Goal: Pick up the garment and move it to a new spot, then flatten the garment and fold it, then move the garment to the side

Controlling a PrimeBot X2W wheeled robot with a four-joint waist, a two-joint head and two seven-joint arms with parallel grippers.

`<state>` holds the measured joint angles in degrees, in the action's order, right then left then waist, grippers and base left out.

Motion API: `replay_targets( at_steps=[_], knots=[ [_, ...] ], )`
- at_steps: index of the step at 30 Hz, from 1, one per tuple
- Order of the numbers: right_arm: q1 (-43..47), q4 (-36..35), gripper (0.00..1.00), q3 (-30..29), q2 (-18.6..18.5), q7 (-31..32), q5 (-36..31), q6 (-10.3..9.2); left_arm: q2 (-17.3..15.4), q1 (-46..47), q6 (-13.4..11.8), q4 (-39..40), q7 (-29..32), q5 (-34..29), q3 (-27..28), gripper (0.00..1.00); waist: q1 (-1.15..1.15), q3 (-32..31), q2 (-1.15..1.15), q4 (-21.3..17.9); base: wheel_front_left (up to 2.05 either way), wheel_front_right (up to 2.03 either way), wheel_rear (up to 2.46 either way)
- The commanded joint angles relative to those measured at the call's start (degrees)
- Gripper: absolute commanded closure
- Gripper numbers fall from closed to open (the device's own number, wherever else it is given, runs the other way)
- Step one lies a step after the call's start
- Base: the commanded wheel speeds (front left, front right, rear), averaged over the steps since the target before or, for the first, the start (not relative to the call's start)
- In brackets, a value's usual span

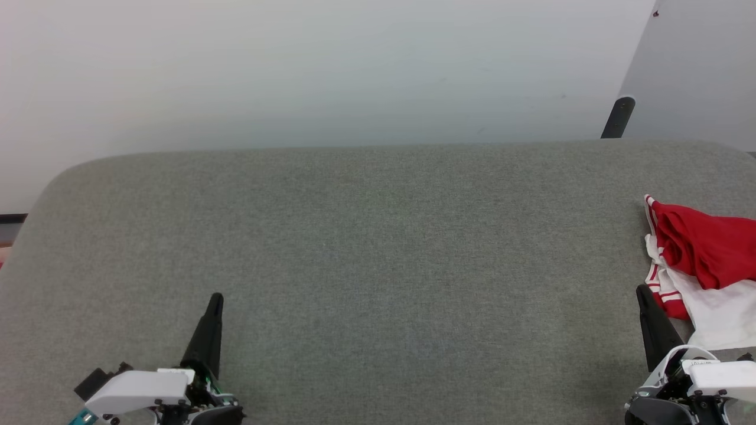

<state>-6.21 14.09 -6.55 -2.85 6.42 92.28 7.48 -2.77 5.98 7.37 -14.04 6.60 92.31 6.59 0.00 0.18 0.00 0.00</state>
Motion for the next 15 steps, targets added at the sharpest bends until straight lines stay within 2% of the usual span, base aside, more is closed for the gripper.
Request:
replay_targets(
  at_steps=[1, 15],
  knots=[
    [-0.14, 0.01, 1.00, -0.01, 0.13, 0.20, 0.25, 0.02, 0.00, 0.51, 0.22, -0.04, 0.16, 0.10, 0.14, 1.00, 0.00, 0.00, 0.00, 0.00, 0.00, 0.00, 0.00],
    [-0.14, 0.01, 1.00, -0.01, 0.13, 0.20, 0.25, 0.02, -0.01, 0.51, 0.22, -0.04, 0.16, 0.10, 0.13, 1.00, 0.00, 0.00, 0.00, 0.00, 0.00, 0.00, 0.00]
  ],
)
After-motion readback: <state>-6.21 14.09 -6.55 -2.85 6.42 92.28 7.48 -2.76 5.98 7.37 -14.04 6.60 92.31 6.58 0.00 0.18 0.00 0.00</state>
